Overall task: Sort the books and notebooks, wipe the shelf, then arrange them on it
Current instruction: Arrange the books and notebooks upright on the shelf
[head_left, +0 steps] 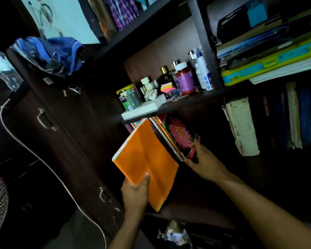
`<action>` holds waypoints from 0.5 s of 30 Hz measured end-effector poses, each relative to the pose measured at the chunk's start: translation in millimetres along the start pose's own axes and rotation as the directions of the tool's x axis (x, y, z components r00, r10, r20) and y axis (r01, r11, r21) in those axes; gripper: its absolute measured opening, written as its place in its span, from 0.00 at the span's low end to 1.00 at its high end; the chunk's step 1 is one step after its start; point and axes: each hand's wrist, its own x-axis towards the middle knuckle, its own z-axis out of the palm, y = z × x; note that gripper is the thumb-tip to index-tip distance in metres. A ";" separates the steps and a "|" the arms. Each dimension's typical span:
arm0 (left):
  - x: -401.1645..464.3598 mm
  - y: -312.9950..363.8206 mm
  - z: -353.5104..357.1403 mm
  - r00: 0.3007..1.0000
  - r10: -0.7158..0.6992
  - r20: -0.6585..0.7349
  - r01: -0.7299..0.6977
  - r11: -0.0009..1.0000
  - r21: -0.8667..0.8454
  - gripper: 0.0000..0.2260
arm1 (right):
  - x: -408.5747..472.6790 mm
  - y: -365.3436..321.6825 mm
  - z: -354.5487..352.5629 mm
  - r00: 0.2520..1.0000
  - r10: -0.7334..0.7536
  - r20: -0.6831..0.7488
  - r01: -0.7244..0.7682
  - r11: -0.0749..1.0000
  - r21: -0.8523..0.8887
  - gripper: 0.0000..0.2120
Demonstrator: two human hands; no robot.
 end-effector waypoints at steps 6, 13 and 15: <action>7.3 -27.5 23.9 0.994 -0.085 -0.062 0.084 0.996 -0.016 0.05 | 56.5 30.1 25.6 0.995 -0.011 0.096 0.040 0.952 -0.302 0.38; 8.5 -37.4 39.2 0.979 -0.117 -0.166 0.103 0.990 -0.094 0.05 | 67.4 43.4 29.5 0.998 -0.012 0.058 0.023 0.983 -0.181 0.26; 5.0 -34.4 42.1 0.984 -0.110 -0.138 0.097 0.991 -0.097 0.06 | 69.7 44.1 22.6 0.997 0.064 -0.035 -0.068 0.987 -0.143 0.26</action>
